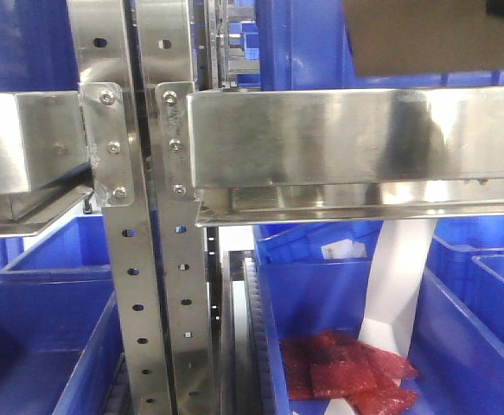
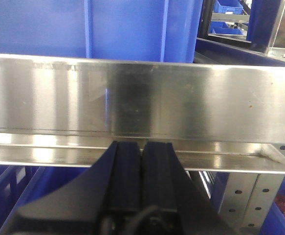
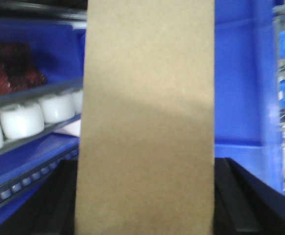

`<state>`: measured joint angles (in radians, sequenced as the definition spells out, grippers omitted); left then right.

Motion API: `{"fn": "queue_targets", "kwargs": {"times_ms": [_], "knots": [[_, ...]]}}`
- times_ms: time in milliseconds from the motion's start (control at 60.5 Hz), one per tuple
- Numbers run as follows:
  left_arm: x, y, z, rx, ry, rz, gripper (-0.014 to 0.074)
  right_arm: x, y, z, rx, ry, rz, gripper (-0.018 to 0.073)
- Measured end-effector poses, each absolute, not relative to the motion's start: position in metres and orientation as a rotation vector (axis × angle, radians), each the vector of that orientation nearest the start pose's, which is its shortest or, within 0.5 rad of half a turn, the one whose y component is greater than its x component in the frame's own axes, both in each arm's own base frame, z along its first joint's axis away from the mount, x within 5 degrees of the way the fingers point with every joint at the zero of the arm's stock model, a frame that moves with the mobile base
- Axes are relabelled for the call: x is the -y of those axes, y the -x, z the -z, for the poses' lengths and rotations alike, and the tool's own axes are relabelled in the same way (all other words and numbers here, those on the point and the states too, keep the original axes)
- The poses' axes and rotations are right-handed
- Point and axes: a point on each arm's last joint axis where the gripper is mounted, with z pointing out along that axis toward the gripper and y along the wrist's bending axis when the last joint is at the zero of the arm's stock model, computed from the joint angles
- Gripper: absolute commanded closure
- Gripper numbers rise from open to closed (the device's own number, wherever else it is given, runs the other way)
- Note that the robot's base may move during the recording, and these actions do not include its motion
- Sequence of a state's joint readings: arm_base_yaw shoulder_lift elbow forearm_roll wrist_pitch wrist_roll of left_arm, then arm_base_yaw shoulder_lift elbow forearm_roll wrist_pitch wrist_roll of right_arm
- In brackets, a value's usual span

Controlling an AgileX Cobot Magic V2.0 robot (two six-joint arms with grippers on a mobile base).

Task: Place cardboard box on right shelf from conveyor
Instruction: 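Lower the held box onto the upper shelf with the right gripper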

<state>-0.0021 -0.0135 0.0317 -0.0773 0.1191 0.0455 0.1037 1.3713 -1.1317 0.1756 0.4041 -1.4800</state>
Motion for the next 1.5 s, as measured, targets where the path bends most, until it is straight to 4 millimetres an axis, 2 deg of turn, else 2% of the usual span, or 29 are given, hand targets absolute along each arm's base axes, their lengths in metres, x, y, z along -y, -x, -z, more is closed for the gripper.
{"fn": "queue_targets", "kwargs": {"times_ms": [132,231,314,397,512,595,893,1058,1190,1372,1504], "knots": [[0.001,-0.057,-0.192,-1.620,0.017,0.033,0.0712,-0.038,-0.322,-0.327,-1.660,1.471,0.621,0.0450],[0.001,-0.057,-0.192,-1.620,0.017,0.033,0.0713,-0.039,-0.328,-0.323,-1.661,1.453,0.622,0.0447],[0.001,-0.057,-0.192,-1.620,0.017,0.033,0.0713,-0.039,-0.331,-0.321,-1.667,1.439,0.612,0.0393],[0.001,-0.057,-0.192,-1.620,0.017,0.033,0.0712,-0.040,-0.333,-0.320,-1.678,1.420,0.596,0.0235],[0.001,-0.057,-0.192,-1.620,0.017,0.033,0.0713,-0.040,-0.334,-0.320,-1.699,1.374,0.576,-0.0097],[0.001,-0.057,-0.192,-1.620,0.017,0.033,0.0713,-0.040,-0.334,-0.320,-1.727,1.324,0.546,-0.0064],[0.001,-0.057,-0.192,-1.620,0.017,0.033,0.0713,-0.042,-0.330,-0.319,-1.793,1.276,0.459,-0.0065],[0.001,-0.057,-0.192,-1.620,0.017,0.033,0.0713,-0.043,-0.317,-0.330,-1.845,1.176,0.366,-0.0065],[0.001,-0.057,-0.192,-1.620,0.017,0.033,0.0712,-0.042,-0.305,-0.346,-1.882,1.008,0.283,-0.0065],[0.001,-0.057,-0.192,-1.620,0.017,0.033,0.0713,-0.041,-0.285,-0.363,-1.967,0.643,0.080,-0.0052],[0.001,-0.057,-0.192,-1.620,0.017,0.033,0.0713,-0.037,-0.256,-0.371,-2.002,0.316,-0.110,0.0071]]}}
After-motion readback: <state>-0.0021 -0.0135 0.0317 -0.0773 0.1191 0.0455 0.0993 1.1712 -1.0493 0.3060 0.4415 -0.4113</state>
